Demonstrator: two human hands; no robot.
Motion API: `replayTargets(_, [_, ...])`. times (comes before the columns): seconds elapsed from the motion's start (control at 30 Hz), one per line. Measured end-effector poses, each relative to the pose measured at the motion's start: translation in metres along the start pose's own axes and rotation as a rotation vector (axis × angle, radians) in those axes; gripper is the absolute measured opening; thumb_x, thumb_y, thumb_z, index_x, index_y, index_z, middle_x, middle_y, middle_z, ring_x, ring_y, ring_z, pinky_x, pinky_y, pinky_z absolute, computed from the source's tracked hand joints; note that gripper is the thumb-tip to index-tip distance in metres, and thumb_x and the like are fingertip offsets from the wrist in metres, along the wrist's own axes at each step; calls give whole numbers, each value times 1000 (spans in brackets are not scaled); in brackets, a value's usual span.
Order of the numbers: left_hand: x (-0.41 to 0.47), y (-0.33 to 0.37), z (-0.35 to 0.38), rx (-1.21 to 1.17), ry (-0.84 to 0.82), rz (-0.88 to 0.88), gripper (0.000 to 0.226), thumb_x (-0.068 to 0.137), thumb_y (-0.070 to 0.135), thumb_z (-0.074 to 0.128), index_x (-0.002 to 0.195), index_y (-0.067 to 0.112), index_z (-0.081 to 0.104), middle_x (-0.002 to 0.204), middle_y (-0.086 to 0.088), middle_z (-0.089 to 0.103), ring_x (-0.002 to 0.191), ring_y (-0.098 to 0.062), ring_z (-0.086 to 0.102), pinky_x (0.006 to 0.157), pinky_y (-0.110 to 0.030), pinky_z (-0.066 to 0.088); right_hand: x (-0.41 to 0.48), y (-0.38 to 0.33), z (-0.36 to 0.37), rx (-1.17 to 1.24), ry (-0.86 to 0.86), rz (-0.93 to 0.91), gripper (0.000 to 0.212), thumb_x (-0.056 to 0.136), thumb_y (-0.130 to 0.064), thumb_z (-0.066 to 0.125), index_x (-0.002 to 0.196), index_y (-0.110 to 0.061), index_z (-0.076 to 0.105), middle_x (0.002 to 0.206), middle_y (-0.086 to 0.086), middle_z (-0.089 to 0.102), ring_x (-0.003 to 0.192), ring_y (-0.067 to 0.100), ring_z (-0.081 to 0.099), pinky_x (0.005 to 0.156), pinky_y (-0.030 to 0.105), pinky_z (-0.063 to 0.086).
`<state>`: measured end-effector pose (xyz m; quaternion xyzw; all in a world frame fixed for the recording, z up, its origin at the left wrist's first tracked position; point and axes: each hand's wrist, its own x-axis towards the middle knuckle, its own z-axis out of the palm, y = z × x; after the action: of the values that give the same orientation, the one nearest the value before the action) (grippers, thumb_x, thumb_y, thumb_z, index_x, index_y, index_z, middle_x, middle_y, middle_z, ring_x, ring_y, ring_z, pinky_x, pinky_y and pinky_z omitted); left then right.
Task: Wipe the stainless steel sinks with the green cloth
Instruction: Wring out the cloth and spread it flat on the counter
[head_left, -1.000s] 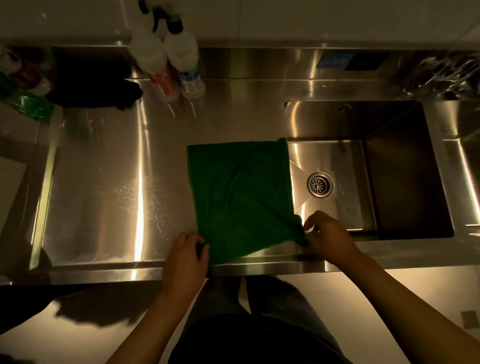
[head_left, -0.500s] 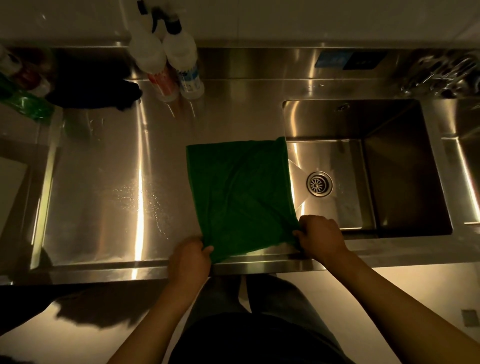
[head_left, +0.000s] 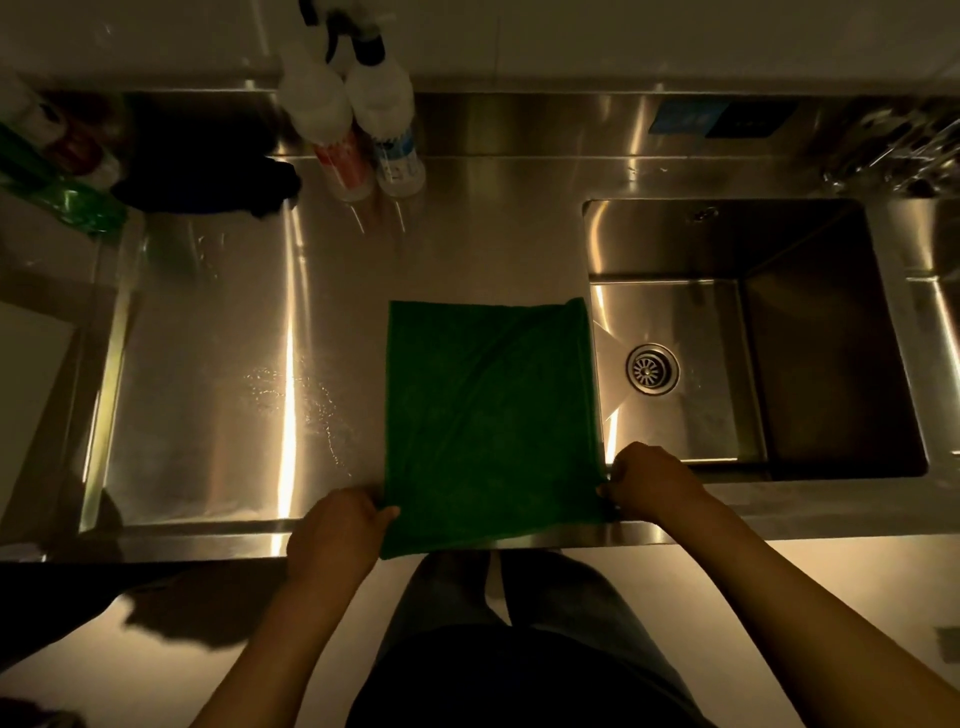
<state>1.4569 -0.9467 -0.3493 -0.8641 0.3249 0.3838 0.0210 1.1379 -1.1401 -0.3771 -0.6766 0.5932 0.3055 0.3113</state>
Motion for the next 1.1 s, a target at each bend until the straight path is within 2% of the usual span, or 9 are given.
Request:
replayTargets(0.07, [9,5,-10,-47,73,45,23,97,43,68,77,34,59,73,9,62,78,-19,66,62,-29,42,1,-4,-12,91,49,-18,27,87,-46,72,91,-20,68,89,1,68,82,20,65,70,32,52])
replayTargets(0.17, [42,24,-35,-71,212,217,6,97,31,69,93,26,68,91,-2,66,89,-28,68,68,-32,43,9,-19,-39,221,254,-102,15,95,-33,63,95,-21,71,98,7,72,91,27,68,81,38,55])
replayTargets(0.27, [90,56,-60,0,288,364,20,97,22,67,114,12,68,113,-16,62,102,-37,63,80,-44,52,32,-42,-73,304,420,-200,15,97,-27,64,103,-15,72,102,8,72,97,28,68,83,38,54])
replayTargets(0.4, [139,99,-85,90,399,500,36,98,18,66,133,10,63,129,-20,56,119,-41,52,91,-48,49,65,-72,-110,373,509,-254,20,94,-29,69,105,-12,73,110,10,71,103,29,66,90,39,53])
replayTargets(0.57, [168,121,-95,170,367,561,35,97,22,67,131,14,66,138,-17,52,127,-39,46,99,-49,43,93,-86,-122,447,534,-159,25,87,-44,73,93,-20,68,92,0,67,92,23,65,75,30,44])
replayTargets(0.73, [178,117,-90,280,338,520,27,97,23,66,122,11,67,133,-15,53,124,-38,47,97,-48,41,109,-85,-120,575,548,-110,24,83,-32,80,100,-18,70,105,4,72,98,23,67,79,27,44])
replayTargets(0.87, [183,114,-89,209,398,509,15,98,18,62,111,11,68,121,-15,61,115,-38,53,92,-46,38,116,-81,-131,676,551,-135,12,83,-13,76,92,-20,75,91,3,75,88,20,70,87,34,56])
replayTargets(0.93, [188,110,-96,114,438,470,12,99,20,62,106,12,68,111,-15,68,109,-38,58,91,-46,40,117,-74,-138,738,578,-138,19,83,-4,71,93,-21,75,85,2,74,84,18,70,90,39,57])
replayTargets(1.1, [197,98,-109,2,493,375,15,100,26,61,107,14,67,102,-18,71,107,-41,60,88,-49,45,119,-64,-136,521,615,-229,27,97,-4,54,114,-11,74,119,15,69,112,33,63,99,42,50])
